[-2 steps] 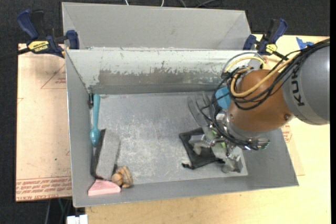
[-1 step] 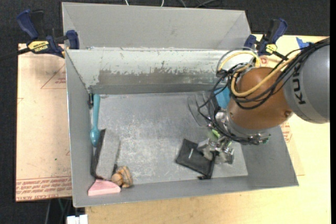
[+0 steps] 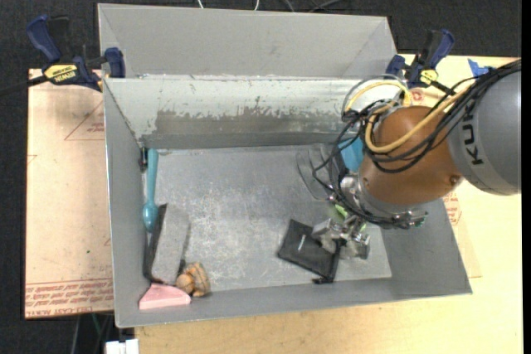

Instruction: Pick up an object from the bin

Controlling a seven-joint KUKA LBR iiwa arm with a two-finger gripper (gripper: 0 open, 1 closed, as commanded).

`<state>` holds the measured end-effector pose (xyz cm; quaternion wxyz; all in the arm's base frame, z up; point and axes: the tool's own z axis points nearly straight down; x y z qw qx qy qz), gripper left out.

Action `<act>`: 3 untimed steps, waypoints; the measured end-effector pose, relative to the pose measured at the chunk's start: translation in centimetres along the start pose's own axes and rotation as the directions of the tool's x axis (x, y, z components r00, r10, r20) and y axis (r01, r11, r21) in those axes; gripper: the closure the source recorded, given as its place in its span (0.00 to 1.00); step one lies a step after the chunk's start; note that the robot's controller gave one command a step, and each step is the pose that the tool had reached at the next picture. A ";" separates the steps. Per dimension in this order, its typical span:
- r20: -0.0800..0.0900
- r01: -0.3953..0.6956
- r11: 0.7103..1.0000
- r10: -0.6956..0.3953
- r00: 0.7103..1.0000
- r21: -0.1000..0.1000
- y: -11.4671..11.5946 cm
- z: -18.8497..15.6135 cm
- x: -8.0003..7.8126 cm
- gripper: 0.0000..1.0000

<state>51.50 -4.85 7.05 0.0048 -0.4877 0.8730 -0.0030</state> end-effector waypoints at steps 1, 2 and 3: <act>-0.001 -0.003 1.000 0.003 1.000 -0.006 0.2 -3.4 0.0 1.00; 0.001 -0.005 1.000 0.005 1.000 -0.003 0.1 -5.9 -0.1 1.00; 0.003 -0.007 1.000 0.007 1.000 -0.003 0.1 -8.1 -0.2 1.00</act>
Offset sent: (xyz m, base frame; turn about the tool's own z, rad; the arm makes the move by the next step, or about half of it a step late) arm -0.0026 0.0009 0.0734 0.0020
